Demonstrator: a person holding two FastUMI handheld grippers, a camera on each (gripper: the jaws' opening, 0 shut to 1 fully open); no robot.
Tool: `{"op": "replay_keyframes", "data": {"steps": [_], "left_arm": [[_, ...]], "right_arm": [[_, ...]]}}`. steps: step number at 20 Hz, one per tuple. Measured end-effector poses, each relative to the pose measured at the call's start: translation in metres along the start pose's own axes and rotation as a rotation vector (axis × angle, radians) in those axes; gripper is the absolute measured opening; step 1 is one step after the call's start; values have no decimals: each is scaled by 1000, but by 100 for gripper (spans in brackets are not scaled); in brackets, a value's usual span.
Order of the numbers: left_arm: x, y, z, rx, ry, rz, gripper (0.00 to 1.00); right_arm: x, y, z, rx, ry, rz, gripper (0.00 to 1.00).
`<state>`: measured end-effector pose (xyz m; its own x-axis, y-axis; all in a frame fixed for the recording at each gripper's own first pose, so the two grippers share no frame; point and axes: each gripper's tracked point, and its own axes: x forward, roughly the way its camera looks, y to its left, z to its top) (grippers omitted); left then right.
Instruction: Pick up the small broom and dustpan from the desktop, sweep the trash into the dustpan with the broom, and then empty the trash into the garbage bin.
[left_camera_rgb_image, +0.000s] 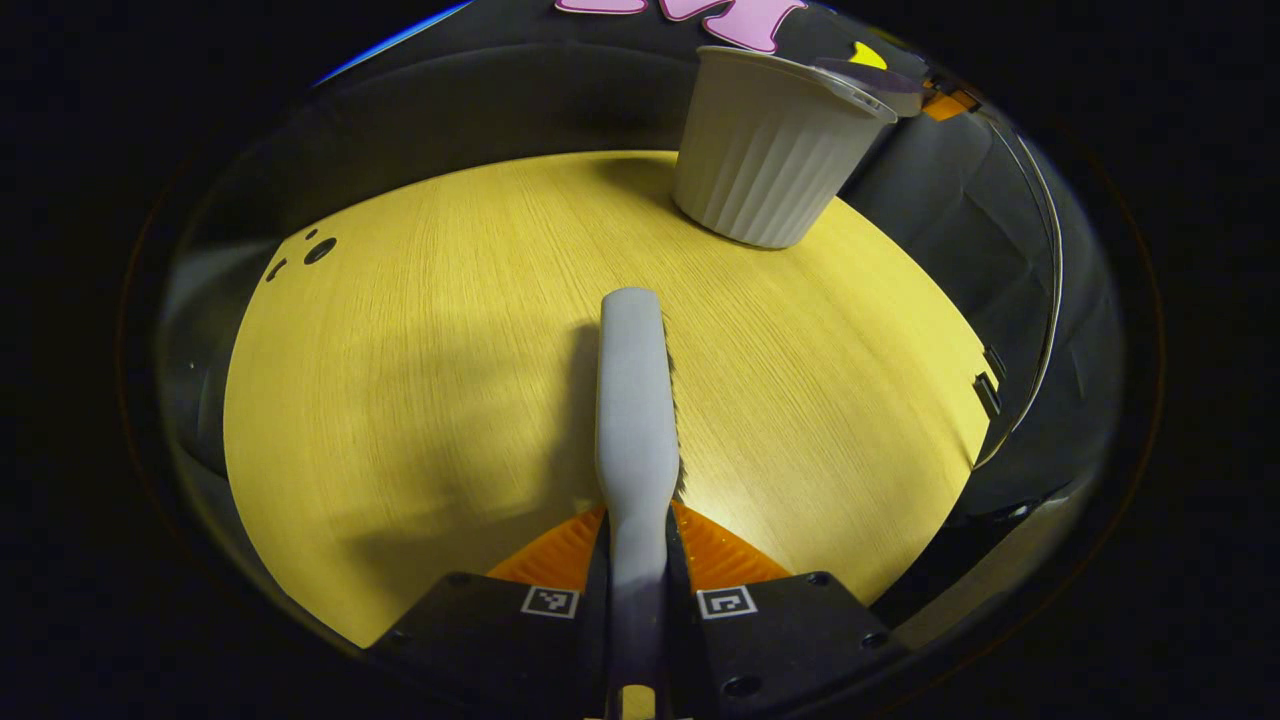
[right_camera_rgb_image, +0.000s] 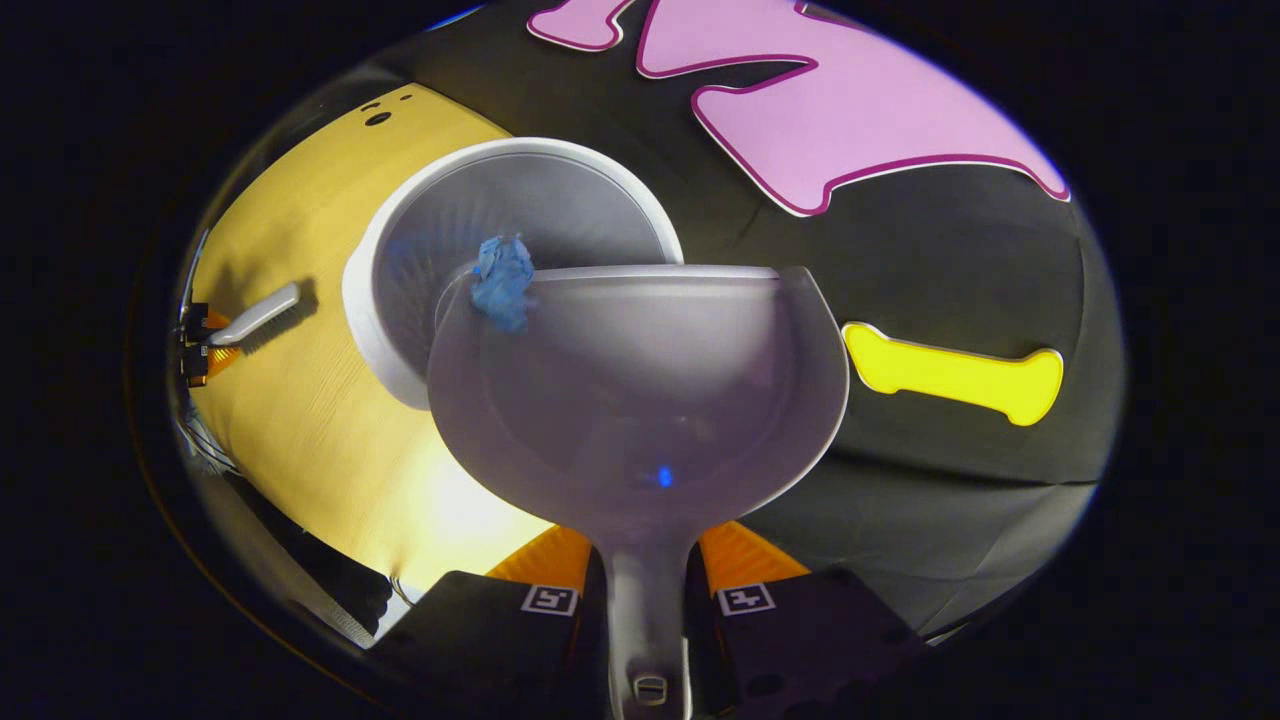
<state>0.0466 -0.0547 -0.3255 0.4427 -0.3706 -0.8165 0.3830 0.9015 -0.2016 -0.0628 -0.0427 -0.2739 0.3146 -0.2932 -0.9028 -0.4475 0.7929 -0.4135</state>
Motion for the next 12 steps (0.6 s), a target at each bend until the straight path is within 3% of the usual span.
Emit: {"op": "replay_keyframes", "data": {"steps": [8,12], "left_arm": [[0,0,0,-9,0,6,30],[0,0,0,-20,0,17,29]], "right_arm": [[1,6,13,-15,-31,-6,35],[-8,21,24,125,-160,63,35]]}}
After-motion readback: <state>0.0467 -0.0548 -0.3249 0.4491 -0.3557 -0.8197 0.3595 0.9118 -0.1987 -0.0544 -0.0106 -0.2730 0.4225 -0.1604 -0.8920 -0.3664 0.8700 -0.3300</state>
